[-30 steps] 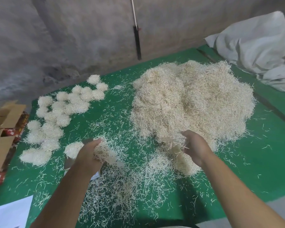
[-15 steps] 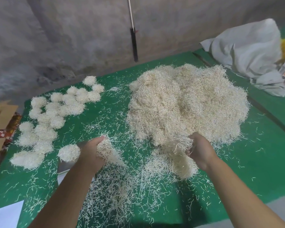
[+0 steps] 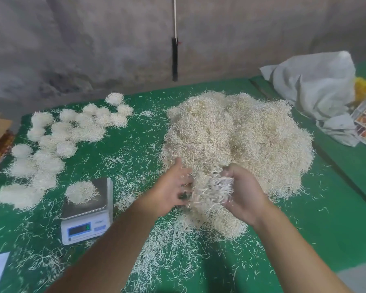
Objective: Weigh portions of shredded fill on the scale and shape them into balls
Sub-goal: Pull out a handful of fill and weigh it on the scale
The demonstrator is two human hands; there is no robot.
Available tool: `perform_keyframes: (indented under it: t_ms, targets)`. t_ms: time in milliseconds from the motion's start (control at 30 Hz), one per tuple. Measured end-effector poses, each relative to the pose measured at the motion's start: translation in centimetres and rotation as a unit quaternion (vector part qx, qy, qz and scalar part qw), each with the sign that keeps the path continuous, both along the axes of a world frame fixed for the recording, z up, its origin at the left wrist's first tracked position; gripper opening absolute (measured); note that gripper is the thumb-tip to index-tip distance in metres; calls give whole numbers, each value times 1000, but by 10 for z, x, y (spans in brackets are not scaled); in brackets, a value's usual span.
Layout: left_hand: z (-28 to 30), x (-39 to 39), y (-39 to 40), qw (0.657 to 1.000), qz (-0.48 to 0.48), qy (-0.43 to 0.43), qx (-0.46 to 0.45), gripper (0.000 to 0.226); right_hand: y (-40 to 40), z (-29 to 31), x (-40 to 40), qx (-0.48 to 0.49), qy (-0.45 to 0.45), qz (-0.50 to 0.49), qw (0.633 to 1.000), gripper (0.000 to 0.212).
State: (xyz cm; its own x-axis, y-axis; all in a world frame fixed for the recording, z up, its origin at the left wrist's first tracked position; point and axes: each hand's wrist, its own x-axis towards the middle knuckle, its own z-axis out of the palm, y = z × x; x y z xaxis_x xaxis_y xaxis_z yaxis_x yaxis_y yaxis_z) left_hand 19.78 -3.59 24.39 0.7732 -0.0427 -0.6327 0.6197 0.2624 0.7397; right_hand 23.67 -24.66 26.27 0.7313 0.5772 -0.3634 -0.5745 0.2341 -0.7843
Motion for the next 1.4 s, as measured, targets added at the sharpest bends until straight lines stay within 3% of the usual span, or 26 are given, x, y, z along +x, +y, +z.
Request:
perform_keyframes:
  t_ms: [67, 133, 167, 200, 233, 267, 333, 400, 467, 533, 567, 667, 767, 867, 933, 1067, 1133, 1233, 1400]
  targets:
    - [-11, -22, -1, 981, 40, 12, -187, 71, 23, 5, -8, -102, -69, 63, 990, 30]
    - [-20, -44, 3, 955, 78, 9, -286, 51, 46, -2, -18, -266, -160, 98, 945, 34]
    - [-24, -52, 7, 948, 105, 37, -297, 43, 57, -9, -25, -315, -203, 118, 920, 34]
    - [-30, -64, 12, 946, 136, 60, -288, 49, 70, -18, -33, -337, -245, 141, 898, 24]
    - [-35, -72, 21, 940, 180, 115, -266, 78, 84, -28, -42, -352, -291, 163, 874, 13]
    - [-37, -80, 32, 937, 201, 133, -254, 89, 98, -39, -53, -374, -336, 188, 844, 7]
    - [-53, -92, 53, 926, 260, 131, -241, 59, 125, -63, -77, -399, -379, 237, 800, 6]
    - [-74, -116, 77, 945, 267, 132, -134, 57, 152, -78, -100, -396, -378, 277, 790, 4]
    - [-96, -141, 109, 947, 283, 141, -56, 47, 174, -84, -118, -357, -346, 298, 815, 7]
    - [-100, -161, 135, 959, 239, 147, 34, 19, 189, -87, -130, -327, -296, 289, 850, 5]
    - [-103, -166, 156, 950, 267, 152, 54, 12, 195, -88, -133, -332, -282, 276, 857, 9]
    - [-100, -170, 221, 931, 299, 108, 177, 20, 208, -91, -136, -344, -221, 227, 884, 27]
    - [-87, -159, 278, 902, 273, 28, 334, 28, 217, -91, -136, -370, -221, 220, 875, 17]
    - [-81, -138, 332, 847, 173, -103, 492, 32, 229, -93, -143, -400, -228, 215, 861, 9]
    - [-87, -118, 364, 783, 33, -150, 603, 44, 237, -96, -151, -417, -216, 210, 857, 10]
    - [-116, -74, 401, 676, -187, -154, 696, 86, 238, -107, -166, -443, -165, 188, 861, 10]
    - [-135, -60, 411, 652, -253, -120, 705, 101, 233, -113, -174, -462, -146, 169, 858, 15]
    - [-164, -55, 418, 669, -312, -45, 673, 107, 222, -118, -186, -471, -99, 140, 865, 28]
    - [-186, -66, 421, 728, -243, -59, 638, 64, 215, -109, -193, -456, -34, 98, 884, 30]
